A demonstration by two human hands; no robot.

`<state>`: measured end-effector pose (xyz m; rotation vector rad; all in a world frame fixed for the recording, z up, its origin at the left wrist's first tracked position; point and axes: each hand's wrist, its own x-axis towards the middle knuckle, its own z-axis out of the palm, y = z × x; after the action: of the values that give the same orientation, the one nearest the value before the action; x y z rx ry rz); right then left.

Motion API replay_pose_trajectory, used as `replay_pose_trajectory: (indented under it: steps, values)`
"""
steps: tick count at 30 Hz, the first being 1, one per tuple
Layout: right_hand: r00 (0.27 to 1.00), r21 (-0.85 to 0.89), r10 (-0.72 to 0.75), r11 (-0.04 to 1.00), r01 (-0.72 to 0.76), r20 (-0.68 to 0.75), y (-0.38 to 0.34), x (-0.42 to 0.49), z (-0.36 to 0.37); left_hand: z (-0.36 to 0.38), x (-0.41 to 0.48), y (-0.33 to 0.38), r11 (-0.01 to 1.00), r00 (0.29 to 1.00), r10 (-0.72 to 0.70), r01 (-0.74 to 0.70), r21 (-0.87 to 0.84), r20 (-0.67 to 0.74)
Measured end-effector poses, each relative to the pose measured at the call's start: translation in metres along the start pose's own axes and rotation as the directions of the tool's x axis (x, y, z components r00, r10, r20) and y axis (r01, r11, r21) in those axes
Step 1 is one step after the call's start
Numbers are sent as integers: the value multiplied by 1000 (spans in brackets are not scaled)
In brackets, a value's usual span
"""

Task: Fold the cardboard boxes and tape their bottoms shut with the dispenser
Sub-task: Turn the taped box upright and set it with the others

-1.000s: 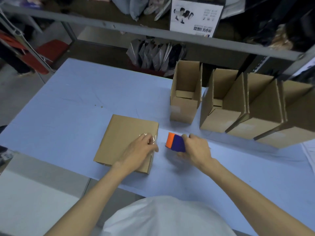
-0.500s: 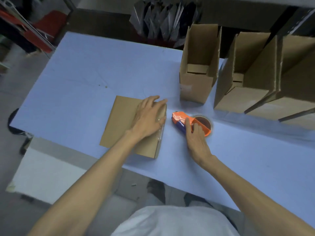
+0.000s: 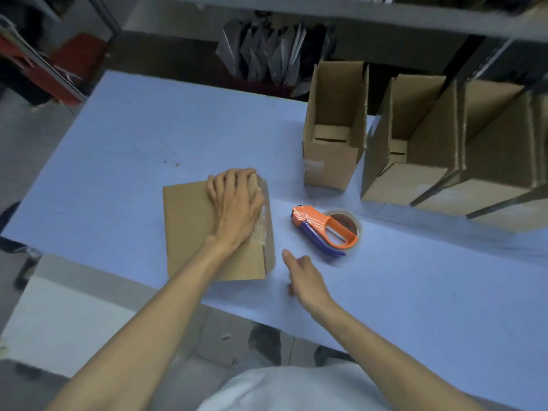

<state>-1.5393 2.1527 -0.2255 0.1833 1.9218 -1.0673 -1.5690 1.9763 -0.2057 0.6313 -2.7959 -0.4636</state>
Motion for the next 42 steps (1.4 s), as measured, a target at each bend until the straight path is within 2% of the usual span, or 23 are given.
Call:
replay_pose_trajectory:
  steps: [1, 2, 4, 5, 7, 10, 13, 17, 20, 23, 25, 27, 30, 32, 34, 40, 42]
  values:
    - [990, 250, 71, 963, -99, 120, -12, -3, 2, -10, -1, 1, 998, 996, -48, 44, -49, -78]
    - [974, 453, 25, 883, -126, 223, -22, -5, 4, -19, -4, 3, 992, 984, -95, 81, -95, -150]
    - [949, 689, -154, 720, -83, 274, -42, -7, 4, -39, -10, 9, 971, 943, -197, 149, -189, -268]
    - [947, 720, -203, 693, -40, 249, -52, -9, 3, -48, -13, 11, 951, 914, -254, 178, -252, -315]
    - [964, 676, -239, 730, 101, 114, -69, -14, -4, -67, -21, 14, 894, 859, -358, 202, -400, -366]
    - [952, 525, -302, 802, 286, -58, -86, -18, -22, -87, -34, 14, 811, 852, -443, 249, -529, -280]
    - [895, 387, -422, 809, 442, -141, -94, -24, -32, -91, -49, 13, 752, 877, -467, 323, -575, -118]
    - [789, 38, -561, 809, 587, -249, -100, -28, -30, -86, -58, 7, 649, 841, -540, 419, -635, 3]
    - [789, -85, -566, 822, 564, -240, -98, -23, -28, -82, -60, 0, 578, 807, -573, 521, -628, 142]
    - [826, -7, -513, 850, 526, -232, -95, -15, -29, -78, -64, -6, 510, 751, -620, 605, -612, 226]
    - [819, -44, -512, 853, 519, -258, -96, -14, -27, -75, -66, -6, 476, 725, -653, 617, -627, 217]
    - [824, -178, -505, 863, 473, -258, -101, -17, -21, -74, -66, -4, 464, 714, -672, 612, -640, 195]
    - [829, -390, -486, 846, 365, -278, -103, -18, -13, -72, -67, 0, 519, 732, -662, 603, -605, 162]
    - [830, -321, -478, 865, 386, -289, -101, -13, -12, -70, -69, -1, 563, 751, -645, 590, -579, 138]
    - [817, -248, -494, 866, 434, -296, -98, -6, -12, -68, -69, -5, 553, 742, -656, 596, -582, 137]
    - [837, -373, -491, 843, 387, -242, -106, -8, 7, -66, -58, -22, 482, 677, -717, 656, -580, 170]
    - [844, -250, -498, 858, 448, -199, -111, -2, 3, -66, -56, -27, 513, 704, -692, 633, -580, 157]
